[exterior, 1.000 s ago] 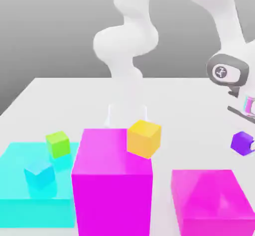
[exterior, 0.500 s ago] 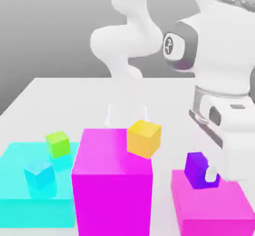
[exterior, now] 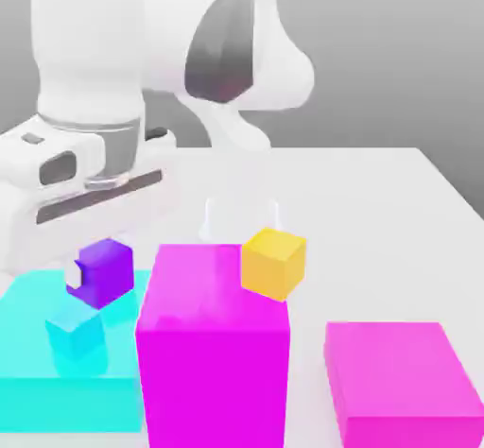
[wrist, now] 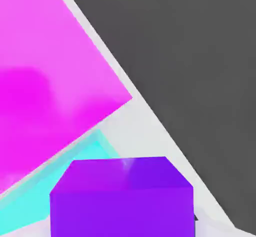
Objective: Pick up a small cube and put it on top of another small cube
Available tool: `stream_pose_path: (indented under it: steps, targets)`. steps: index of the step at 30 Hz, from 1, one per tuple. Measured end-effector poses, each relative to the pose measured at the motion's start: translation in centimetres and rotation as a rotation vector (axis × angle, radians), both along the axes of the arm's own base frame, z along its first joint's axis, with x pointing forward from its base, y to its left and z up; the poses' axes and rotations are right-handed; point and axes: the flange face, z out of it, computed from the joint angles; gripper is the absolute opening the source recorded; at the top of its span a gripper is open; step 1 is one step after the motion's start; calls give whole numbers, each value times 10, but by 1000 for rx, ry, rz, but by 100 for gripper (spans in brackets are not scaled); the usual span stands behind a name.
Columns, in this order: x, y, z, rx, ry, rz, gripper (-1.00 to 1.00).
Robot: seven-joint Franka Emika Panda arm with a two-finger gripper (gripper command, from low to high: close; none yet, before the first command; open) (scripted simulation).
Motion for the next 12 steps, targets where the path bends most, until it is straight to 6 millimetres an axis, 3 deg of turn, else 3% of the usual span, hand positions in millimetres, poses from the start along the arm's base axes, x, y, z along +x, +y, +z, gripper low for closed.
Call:
stream_pose_path:
  steps: [3,8,9,12]
  targets:
    - [-27,-30,-10,51,11,-162,-100]
    - [-33,-36,-64,70,14,-204,-100]
    - [-33,-36,-73,68,14,-205,100]
    - [-33,-36,-73,68,14,-205,100]
